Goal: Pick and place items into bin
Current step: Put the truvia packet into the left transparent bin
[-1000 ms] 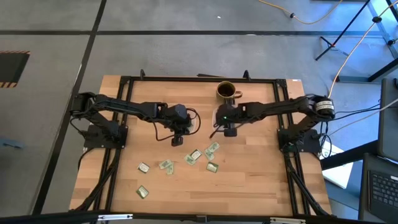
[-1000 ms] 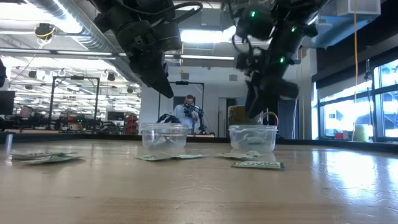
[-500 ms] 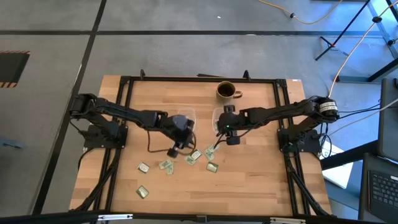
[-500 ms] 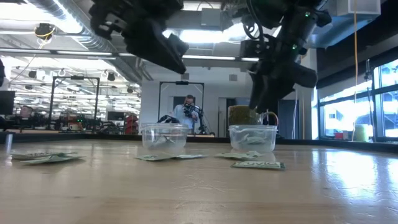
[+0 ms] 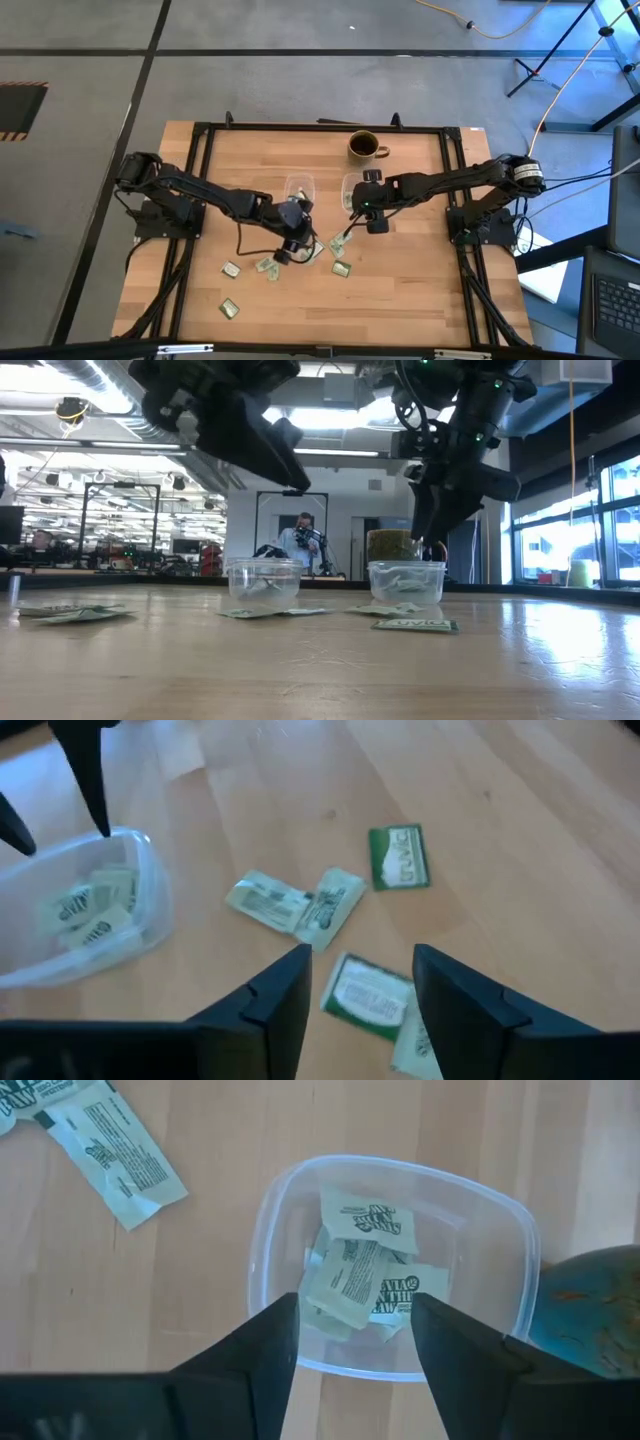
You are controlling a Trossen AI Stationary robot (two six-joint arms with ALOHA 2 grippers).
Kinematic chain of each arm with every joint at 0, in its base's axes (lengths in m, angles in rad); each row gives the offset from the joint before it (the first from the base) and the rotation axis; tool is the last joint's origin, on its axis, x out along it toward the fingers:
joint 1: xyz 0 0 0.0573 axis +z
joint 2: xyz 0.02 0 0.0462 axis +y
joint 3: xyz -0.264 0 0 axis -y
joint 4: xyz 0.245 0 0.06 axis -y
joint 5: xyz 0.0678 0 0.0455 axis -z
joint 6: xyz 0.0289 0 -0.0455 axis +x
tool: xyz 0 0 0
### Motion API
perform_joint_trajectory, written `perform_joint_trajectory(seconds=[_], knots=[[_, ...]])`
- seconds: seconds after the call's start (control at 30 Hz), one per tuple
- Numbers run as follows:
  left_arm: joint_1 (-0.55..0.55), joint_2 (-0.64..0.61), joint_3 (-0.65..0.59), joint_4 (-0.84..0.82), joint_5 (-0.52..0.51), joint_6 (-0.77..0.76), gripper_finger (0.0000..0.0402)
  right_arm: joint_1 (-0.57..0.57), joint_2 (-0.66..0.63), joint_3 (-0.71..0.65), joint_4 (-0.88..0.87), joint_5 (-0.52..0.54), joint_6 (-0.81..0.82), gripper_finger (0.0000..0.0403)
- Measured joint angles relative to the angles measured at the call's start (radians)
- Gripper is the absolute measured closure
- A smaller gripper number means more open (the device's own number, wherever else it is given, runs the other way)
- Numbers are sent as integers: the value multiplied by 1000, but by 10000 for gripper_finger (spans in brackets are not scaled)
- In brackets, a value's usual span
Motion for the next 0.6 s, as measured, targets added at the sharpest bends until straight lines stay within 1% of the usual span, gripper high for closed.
perform_joint_trajectory(seconds=[0.1,0.3,0.43,0.53,0.6], knots=[[2,0,1,0,4,-75,239,0,0,0,0,0,0,205],[-2,2,1,-11,3,-85,248,0,0,0,5,0,0,205],[3,43,2,-34,-11,-113,248,0,0,0,11,0,0,205],[2,101,50,-106,-13,-131,248,0,0,0,20,0,-3,205],[1,149,104,-158,-29,-135,249,0,0,0,29,0,-4,205]])
